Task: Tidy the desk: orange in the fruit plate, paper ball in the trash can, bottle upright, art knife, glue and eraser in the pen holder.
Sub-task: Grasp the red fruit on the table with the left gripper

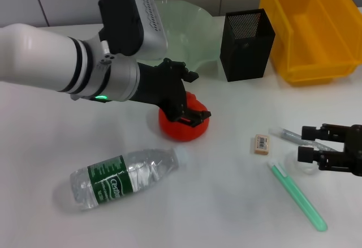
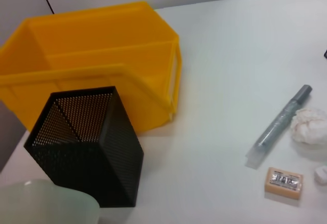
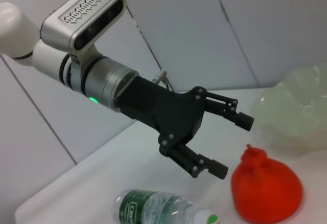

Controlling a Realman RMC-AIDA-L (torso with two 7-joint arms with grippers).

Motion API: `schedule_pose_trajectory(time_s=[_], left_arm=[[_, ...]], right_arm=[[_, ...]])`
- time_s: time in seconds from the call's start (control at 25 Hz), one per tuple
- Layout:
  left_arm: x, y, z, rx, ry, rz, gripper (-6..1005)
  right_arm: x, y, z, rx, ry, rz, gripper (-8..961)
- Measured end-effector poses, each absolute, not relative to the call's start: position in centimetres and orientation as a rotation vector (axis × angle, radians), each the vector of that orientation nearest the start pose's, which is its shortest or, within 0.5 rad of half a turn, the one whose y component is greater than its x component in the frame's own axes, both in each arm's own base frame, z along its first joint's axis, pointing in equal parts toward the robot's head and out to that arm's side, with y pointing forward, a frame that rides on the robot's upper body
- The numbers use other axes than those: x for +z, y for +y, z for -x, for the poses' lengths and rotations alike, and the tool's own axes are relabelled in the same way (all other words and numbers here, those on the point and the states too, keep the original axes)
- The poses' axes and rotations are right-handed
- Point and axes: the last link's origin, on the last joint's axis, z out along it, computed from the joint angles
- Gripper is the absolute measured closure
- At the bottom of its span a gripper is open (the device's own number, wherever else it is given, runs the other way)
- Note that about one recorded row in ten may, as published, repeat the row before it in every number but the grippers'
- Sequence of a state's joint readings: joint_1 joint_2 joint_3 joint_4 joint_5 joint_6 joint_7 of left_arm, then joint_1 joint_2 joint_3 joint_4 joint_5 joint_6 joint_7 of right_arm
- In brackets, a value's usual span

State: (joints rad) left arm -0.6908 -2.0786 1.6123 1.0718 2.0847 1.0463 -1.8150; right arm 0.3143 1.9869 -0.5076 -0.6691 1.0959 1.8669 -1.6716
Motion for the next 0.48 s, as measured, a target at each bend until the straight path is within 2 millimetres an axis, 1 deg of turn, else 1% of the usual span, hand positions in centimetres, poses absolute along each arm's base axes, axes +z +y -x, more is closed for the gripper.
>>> schedule_pose_trajectory(time_s=[0.16, 0.48], left_arm=[[-8.32, 37.98, 12.19, 0.032, 0.052, 2.881, 212], [-8.55, 38.46, 12.75, 0.076, 0.044, 2.866, 217]], right_arm=[[5.87, 24.54, -32.67, 0.852, 0.953, 2.633, 226], [5.73, 24.44, -32.63, 0.851, 0.954, 2.641, 226]])
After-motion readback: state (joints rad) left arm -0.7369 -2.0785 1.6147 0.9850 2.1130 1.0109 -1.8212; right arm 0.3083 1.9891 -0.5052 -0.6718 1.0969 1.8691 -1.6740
